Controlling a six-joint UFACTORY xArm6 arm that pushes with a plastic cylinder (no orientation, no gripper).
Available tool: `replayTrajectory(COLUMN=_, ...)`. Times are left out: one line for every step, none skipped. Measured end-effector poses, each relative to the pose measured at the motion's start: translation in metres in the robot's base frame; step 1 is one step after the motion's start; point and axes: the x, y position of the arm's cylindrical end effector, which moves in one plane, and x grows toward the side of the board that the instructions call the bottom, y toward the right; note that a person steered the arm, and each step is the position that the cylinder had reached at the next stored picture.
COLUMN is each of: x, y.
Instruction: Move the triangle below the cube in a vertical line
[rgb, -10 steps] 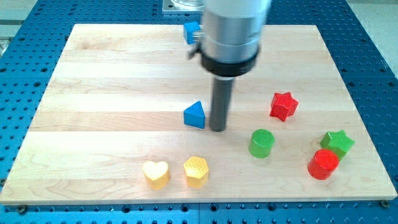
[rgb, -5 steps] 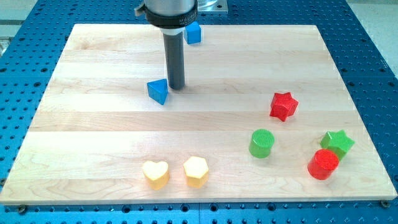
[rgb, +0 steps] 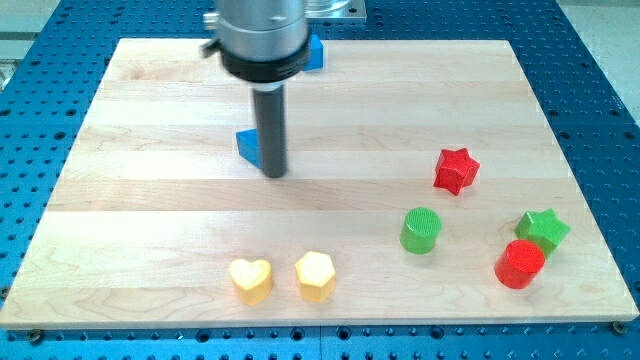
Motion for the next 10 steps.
replayTrajectory(x=-0.015, y=-0.039)
replayTrajectory(x=-0.057, y=-0.036)
replayTrajectory(x=-0.116, y=-0.016)
replayTrajectory(x=-0.113, y=0.036)
replayTrajectory(x=-0.103, y=0.033)
replayTrajectory(x=-0.104, y=0.033)
replayTrajectory(x=-0.102, y=0.033)
replayTrajectory(x=-0.102, y=0.033)
replayTrajectory(x=-0.101, y=0.02)
replayTrajectory(x=-0.083, y=-0.017)
